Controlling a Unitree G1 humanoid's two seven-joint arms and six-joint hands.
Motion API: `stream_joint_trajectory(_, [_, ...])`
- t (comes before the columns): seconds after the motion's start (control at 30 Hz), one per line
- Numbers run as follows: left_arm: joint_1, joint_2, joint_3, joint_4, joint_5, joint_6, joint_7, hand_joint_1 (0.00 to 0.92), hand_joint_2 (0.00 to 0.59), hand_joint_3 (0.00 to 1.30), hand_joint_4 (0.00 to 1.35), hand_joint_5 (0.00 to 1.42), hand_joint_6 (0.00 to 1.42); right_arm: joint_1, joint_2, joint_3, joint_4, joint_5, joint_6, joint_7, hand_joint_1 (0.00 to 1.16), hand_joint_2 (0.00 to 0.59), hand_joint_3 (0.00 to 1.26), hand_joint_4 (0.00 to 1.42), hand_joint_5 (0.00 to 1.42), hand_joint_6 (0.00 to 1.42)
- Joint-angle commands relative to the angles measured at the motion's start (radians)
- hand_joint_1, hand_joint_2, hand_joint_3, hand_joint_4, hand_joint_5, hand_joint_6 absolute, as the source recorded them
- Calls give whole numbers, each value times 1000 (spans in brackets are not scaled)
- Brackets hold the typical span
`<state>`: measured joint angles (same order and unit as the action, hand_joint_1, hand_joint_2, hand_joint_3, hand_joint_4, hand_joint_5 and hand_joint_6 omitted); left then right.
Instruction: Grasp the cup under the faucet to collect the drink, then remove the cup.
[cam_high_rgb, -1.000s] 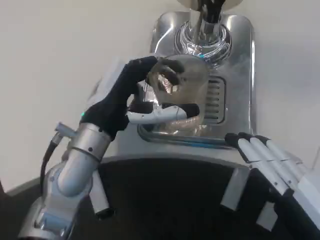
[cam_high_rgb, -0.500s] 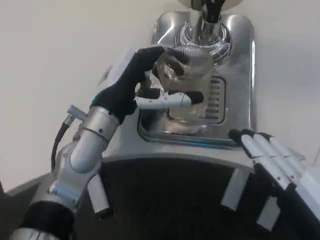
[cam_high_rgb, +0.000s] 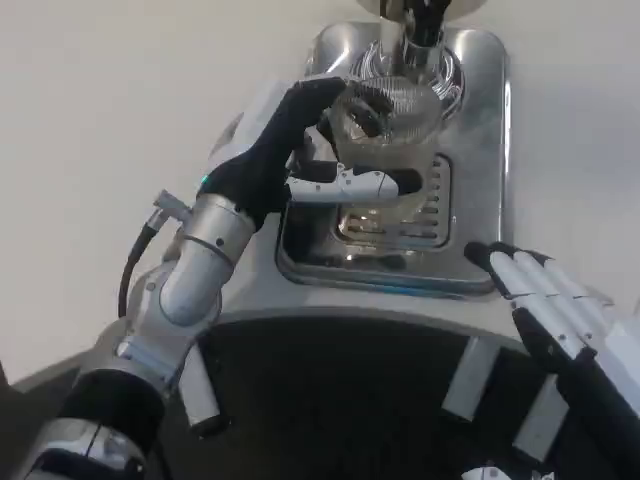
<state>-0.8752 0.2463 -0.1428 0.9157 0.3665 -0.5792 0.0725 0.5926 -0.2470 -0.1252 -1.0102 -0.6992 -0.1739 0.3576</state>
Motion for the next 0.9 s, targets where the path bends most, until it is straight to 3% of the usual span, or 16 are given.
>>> stream_joint_trajectory(0.03, [-20, -4, -21, 9, 18, -38, 29, 758, 74, 1042, 1267, 1351, 1424, 4, 2, 11, 1, -6, 13, 11, 653, 301, 26, 0, 18, 94])
stream_joint_trajectory(0.13, [-26, -3, -24, 25, 21, -33, 41, 740, 84, 979, 1203, 1328, 1424, -2, 0, 18, 1, -9, 18, 11, 653, 301, 26, 0, 22, 95])
stream_joint_trajectory(0.23, [-25, 9, -38, 29, 41, -47, 57, 658, 80, 730, 894, 1152, 1348, -5, 0, 20, 2, -5, 22, 8, 648, 303, 26, 0, 24, 95])
stream_joint_trajectory(0.37, [-21, 17, -50, 23, 55, -56, 68, 555, 74, 402, 472, 877, 1099, -10, -4, 20, 10, 3, 24, 8, 636, 304, 16, 0, 25, 107])
stream_joint_trajectory(0.47, [-18, 26, -53, 16, 66, -64, 73, 487, 64, 292, 335, 754, 979, -24, -6, 21, 15, 7, 28, 9, 620, 313, 16, 0, 26, 110])
stream_joint_trajectory(0.67, [1, 37, -47, -8, 56, -68, 62, 418, 49, 203, 184, 601, 778, -43, -9, 27, 34, 17, 33, 7, 589, 320, 24, 0, 36, 110])
stream_joint_trajectory(0.73, [12, 45, -48, -25, 57, -65, 57, 405, 39, 183, 136, 535, 675, -57, -12, 33, 42, 16, 34, 7, 591, 322, 25, 0, 36, 110])
stream_joint_trajectory(0.83, [35, 54, -44, -62, 54, -53, 52, 355, 26, 89, 10, 346, 375, -78, -15, 40, 55, 15, 38, 8, 591, 325, 25, 0, 35, 110])
stream_joint_trajectory(0.9, [51, 59, -38, -92, 47, -44, 48, 301, 17, 24, 0, 258, 272, -90, -18, 43, 64, 17, 40, 8, 591, 327, 25, 0, 31, 110])
